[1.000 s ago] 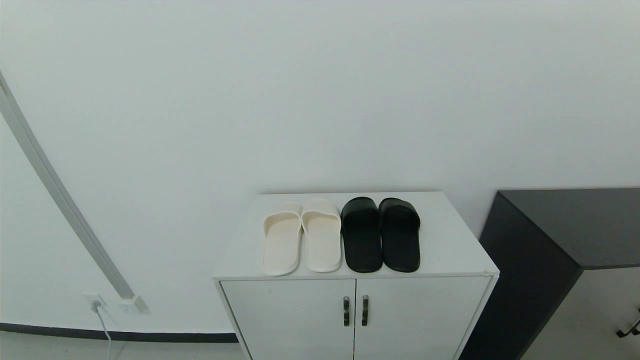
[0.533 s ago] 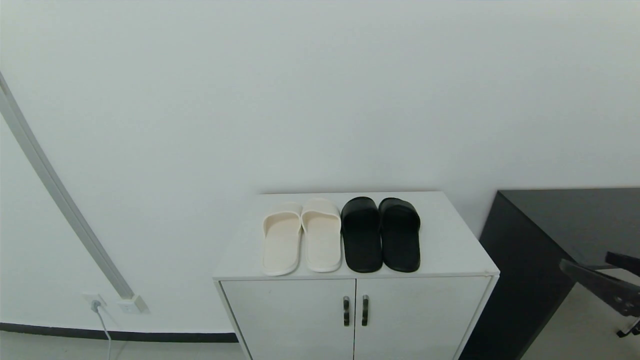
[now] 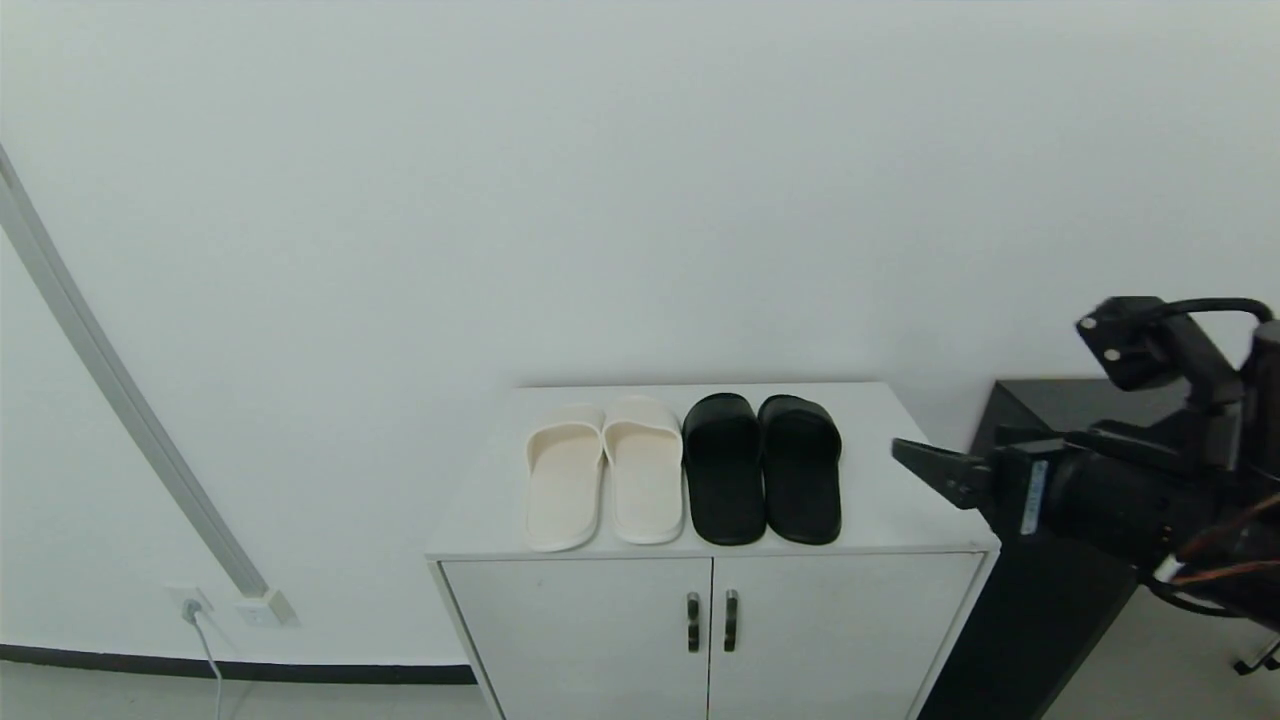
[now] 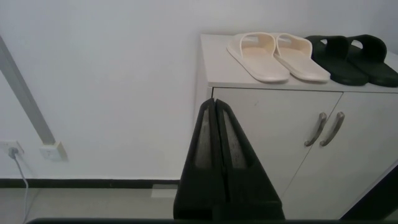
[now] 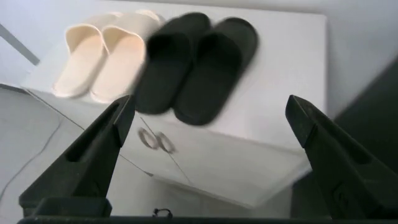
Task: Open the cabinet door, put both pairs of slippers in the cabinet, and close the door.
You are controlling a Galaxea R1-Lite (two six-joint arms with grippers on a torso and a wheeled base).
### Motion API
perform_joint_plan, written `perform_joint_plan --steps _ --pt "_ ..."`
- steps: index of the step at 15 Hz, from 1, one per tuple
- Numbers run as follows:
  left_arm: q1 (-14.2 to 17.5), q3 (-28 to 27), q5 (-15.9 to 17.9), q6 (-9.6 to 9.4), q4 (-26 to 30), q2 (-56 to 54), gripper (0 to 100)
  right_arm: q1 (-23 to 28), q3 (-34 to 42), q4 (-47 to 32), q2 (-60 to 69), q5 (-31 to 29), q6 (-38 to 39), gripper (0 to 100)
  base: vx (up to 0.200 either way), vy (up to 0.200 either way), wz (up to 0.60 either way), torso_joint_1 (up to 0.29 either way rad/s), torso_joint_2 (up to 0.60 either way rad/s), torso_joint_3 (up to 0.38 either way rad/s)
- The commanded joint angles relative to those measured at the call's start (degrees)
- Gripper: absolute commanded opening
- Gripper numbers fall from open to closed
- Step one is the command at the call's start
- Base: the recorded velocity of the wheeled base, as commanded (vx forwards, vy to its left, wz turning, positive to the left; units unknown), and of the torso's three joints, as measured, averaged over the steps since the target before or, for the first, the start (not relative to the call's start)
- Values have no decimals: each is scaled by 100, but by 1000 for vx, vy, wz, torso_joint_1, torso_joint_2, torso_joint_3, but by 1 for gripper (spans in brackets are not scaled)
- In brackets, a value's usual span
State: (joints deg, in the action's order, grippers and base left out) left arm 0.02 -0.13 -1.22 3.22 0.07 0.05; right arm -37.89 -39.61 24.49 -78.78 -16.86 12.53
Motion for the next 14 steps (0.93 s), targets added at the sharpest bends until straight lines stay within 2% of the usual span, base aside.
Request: perform_joint_plan --steps 1,8,10,14 --pt "6 -4 -1 3 1 4 0 -333 -715 179 -1245 -494 100 100 0 0 0 0 0 0" --pt "6 5 -1 3 1 4 0 -474 -1330 1453 -3144 -1821 92 100 0 0 0 0 0 0" --pt "6 -4 -1 3 1 4 0 -571 -1357 1814 -3425 -1847 65 100 0 0 0 0 0 0" --pt "6 -4 -1 3 1 4 0 -553 -1752 1972 -4058 -1882 74 100 0 0 0 0 0 0"
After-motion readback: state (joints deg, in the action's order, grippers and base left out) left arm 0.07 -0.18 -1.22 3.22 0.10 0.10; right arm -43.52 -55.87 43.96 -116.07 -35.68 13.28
